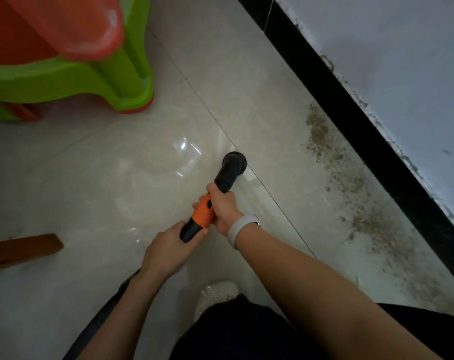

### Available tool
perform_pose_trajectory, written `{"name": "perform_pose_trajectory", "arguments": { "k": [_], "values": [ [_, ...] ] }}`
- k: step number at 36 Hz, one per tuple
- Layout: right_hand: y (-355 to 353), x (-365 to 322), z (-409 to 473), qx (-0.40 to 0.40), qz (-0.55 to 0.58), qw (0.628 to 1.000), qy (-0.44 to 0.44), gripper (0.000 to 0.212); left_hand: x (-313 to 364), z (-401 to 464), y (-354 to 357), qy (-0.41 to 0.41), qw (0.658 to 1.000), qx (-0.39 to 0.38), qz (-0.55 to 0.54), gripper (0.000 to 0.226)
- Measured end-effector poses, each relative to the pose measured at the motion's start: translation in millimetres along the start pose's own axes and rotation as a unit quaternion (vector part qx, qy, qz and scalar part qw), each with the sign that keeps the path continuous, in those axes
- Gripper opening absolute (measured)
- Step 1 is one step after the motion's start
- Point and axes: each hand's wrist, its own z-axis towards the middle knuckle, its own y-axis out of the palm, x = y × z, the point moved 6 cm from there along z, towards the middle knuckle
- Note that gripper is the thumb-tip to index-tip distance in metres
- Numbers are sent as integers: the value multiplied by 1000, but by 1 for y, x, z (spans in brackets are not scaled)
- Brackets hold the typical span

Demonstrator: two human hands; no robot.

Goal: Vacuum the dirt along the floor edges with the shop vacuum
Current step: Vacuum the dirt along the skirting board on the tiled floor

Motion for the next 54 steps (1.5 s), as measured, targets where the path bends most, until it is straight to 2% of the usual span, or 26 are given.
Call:
{"name": "perform_pose_trajectory", "arguments": {
  "k": [6,10,16,19,21,25,29,33,35,40,44,50,54],
  "values": [
    [-19,3,1,-14,35,999,-15,20,6,7,4,27,999,-46,5,39],
    [-36,22,-8,12,94,996,2,19,13,4,4,37,994,-102,34,38],
    [-44,73,-28,41,167,984,51,26,0,-14,-2,19,975,-184,126,56],
    [-47,86,-33,45,179,982,51,27,-5,-23,1,5,972,-207,112,67],
    [-50,80,-32,48,173,983,41,28,-3,-23,6,0,978,-195,76,65],
    [-59,39,-16,55,153,987,-4,22,19,-10,21,12,991,-136,-13,39],
    [-62,-14,8,62,74,993,-66,25,53,14,30,53,995,-83,-18,38],
    [-69,-58,25,71,23,991,-107,25,85,35,31,89,995,-21,27,40],
    [-77,-80,29,66,35,991,-112,26,103,41,33,111,992,14,63,43],
    [-114,-123,34,95,70,985,-124,24,135,42,54,148,962,64,222,48],
    [-147,-120,36,129,103,979,-117,20,142,39,76,182,958,46,216,46],
    [-194,-72,23,208,176,959,-74,20,131,34,104,225,946,-91,215,38],
    [-202,-50,20,229,252,937,-85,20,124,30,114,227,948,-122,189,33]
  ]
}}
